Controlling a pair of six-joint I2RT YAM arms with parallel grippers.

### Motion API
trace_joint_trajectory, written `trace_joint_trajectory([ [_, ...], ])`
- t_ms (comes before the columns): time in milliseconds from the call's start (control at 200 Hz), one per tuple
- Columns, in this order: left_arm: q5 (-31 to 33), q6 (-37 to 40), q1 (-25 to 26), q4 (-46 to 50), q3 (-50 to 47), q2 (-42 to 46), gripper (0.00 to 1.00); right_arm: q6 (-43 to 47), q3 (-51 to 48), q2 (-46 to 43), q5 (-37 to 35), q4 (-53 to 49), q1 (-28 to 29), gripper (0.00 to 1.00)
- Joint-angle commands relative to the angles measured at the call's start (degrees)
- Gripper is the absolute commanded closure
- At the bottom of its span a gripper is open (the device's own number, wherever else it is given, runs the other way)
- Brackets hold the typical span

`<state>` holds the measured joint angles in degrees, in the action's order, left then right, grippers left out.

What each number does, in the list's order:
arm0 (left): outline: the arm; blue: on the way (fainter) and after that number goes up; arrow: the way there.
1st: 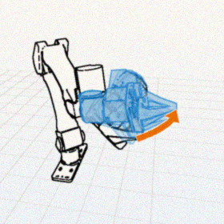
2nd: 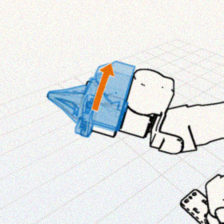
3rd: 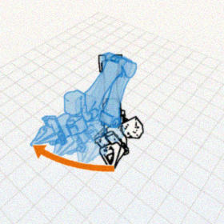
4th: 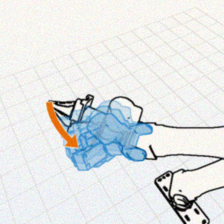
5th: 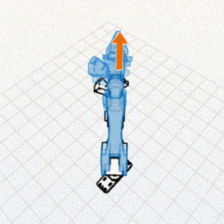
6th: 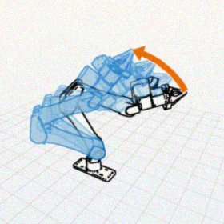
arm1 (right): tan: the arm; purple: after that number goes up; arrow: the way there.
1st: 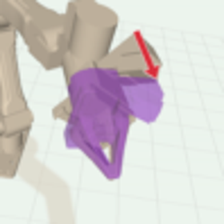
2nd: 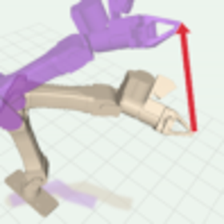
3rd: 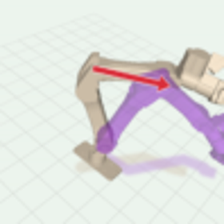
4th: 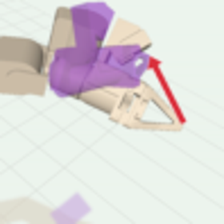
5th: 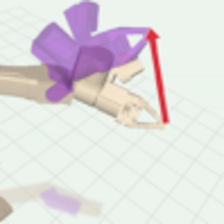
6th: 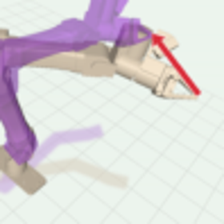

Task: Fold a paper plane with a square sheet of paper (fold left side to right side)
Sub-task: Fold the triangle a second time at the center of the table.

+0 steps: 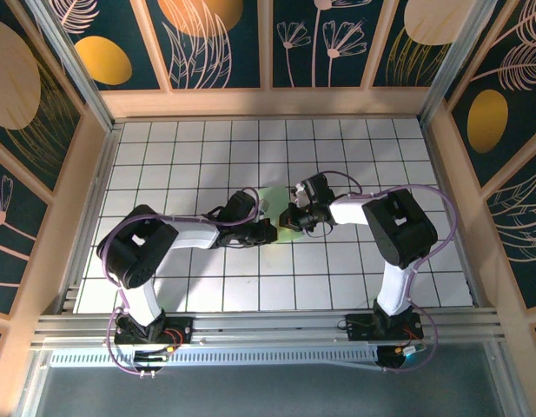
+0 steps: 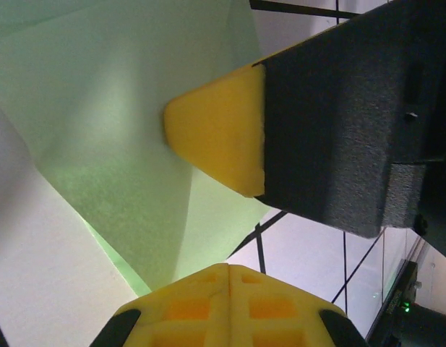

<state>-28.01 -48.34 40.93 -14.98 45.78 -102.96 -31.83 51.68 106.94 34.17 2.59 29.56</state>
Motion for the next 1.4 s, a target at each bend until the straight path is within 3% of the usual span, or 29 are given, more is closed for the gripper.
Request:
trace_joint_trajectory([
  [0, 0.08, -0.03, 0.28, 0.01, 0.89, -1.7, 1.0, 1.68, -0.98, 1.43, -3.59, -5.04, 0.76, 1.0],
  [881, 1.44, 3.75, 1.47, 5.02, -2.13, -1.3, 1.0, 2.66, -0.75, 1.7, -4.6, -6.12, 0.76, 1.0],
  [1391, 2.87, 1.75, -0.19, 3.95, -2.97, 7.98, 1.0, 2.61, -1.19, 1.19, -4.29, -5.87, 0.77, 1.0],
])
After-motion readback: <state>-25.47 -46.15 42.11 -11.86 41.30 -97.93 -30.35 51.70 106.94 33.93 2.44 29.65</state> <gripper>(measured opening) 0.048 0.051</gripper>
